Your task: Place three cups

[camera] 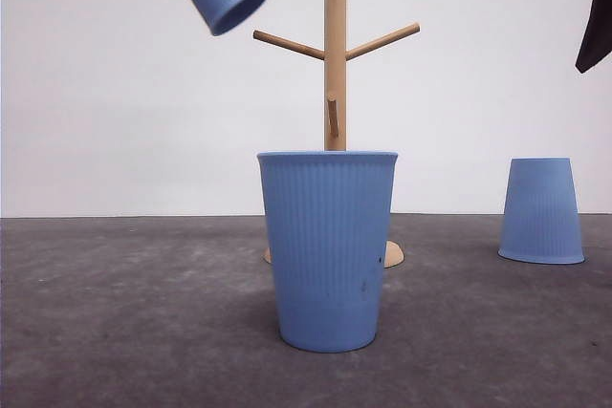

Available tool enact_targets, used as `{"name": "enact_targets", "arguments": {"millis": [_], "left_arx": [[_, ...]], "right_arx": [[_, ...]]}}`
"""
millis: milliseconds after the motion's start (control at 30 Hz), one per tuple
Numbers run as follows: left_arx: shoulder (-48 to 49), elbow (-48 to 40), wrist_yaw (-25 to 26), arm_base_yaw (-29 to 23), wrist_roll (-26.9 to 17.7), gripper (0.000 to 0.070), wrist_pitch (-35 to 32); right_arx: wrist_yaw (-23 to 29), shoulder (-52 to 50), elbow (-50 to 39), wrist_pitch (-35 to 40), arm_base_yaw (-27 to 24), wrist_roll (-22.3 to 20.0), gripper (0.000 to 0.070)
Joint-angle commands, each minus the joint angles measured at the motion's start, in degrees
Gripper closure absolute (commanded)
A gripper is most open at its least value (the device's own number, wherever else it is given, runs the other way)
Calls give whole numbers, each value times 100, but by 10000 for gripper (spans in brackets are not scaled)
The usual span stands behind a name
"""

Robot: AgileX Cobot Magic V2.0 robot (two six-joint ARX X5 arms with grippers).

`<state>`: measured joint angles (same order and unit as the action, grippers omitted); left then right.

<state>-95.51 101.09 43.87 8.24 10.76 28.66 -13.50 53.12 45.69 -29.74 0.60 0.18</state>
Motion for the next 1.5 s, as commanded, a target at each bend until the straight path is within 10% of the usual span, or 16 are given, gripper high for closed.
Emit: {"name": "enact_targets", "arguments": {"millis": [0, 433, 600, 1000, 1467], "left_arx": [[-290, 140, 69, 56, 68, 318, -46], [-938, 140, 228, 264, 73, 305, -40], [-954, 140, 230, 265, 70, 45, 9], [-923, 167, 141, 120, -23, 30, 63], [-737, 2245, -2925, -178, -1494, 32, 3566]], "right_arx": [[-15, 35, 72, 50, 2, -45, 55], [-7, 35, 72, 55, 2, -47, 55], [-7, 35, 72, 52, 2, -45, 55], [-4, 34, 72, 50, 2, -64, 55], [-8, 428, 72, 657, 2, -65, 56]]}}
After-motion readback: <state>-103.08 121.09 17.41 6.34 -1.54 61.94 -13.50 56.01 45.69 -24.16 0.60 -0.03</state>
